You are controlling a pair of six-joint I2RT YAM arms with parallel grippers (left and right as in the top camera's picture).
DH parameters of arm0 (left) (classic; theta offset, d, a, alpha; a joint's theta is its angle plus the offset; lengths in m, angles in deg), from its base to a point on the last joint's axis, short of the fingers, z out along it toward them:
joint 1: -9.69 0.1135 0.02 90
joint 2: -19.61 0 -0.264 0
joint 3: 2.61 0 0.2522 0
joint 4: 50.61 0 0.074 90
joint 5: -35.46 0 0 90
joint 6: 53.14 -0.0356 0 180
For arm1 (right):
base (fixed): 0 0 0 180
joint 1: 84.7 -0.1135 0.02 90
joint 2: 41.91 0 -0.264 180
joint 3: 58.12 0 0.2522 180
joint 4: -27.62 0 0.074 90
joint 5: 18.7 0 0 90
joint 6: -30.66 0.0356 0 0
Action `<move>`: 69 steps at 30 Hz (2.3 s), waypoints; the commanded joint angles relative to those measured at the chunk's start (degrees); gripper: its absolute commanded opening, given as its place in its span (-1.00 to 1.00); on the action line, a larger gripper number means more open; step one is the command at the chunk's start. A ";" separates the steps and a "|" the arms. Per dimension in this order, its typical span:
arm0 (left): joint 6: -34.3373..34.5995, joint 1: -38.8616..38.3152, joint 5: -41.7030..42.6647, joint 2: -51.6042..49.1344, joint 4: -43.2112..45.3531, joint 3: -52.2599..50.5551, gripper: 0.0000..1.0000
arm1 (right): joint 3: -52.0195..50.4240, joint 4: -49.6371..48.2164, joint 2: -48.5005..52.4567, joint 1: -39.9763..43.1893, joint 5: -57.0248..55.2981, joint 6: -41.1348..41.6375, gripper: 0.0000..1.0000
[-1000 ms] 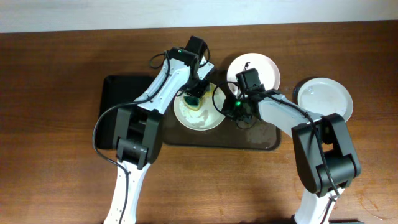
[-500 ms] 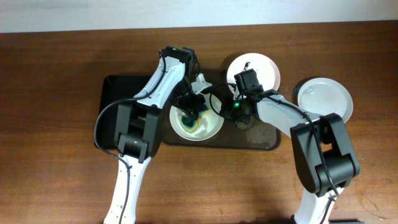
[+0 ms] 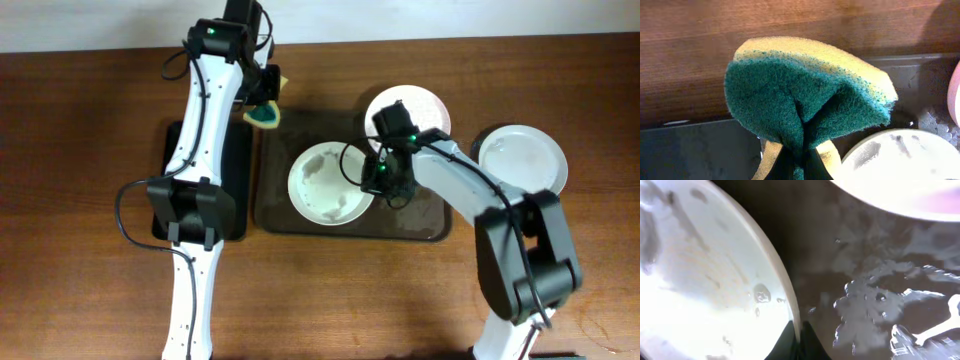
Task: Clean dirty plates on tray and stack at the side
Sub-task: 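Lift the second plate with the right gripper and stack it on the first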
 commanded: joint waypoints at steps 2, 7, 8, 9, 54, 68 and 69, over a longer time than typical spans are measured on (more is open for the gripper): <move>0.96 -0.57 -0.59 -0.28 -0.81 1.18 -1.00 | 5.29 7.54 -9.09 -10.10 -24.61 -3.69 -0.92; 0.96 -0.57 -0.59 -0.31 -1.25 1.14 -1.00 | 10.10 18.40 -10.14 -21.99 -52.24 0.46 -0.92; 0.96 -0.57 -0.59 -0.31 -1.44 1.14 -1.00 | 11.15 19.52 -10.14 -23.21 -54.99 0.46 -0.92; 0.96 -0.57 -0.59 -0.31 -1.62 1.14 -1.00 | 12.17 20.55 -10.16 -24.46 -57.64 0.46 -0.92; 0.96 -2.14 -0.63 -0.39 -2.10 1.14 -1.00 | 19.91 34.58 -17.46 -17.49 -36.04 6.38 -0.92; 0.96 -2.45 -0.63 -0.42 -2.51 1.14 -1.00 | 19.78 23.74 -8.59 50.90 -2.82 -9.46 -0.92; 0.94 -2.47 -0.63 -0.42 -2.49 1.14 -1.00 | 19.78 22.32 -3.89 53.35 -2.80 -9.44 -0.92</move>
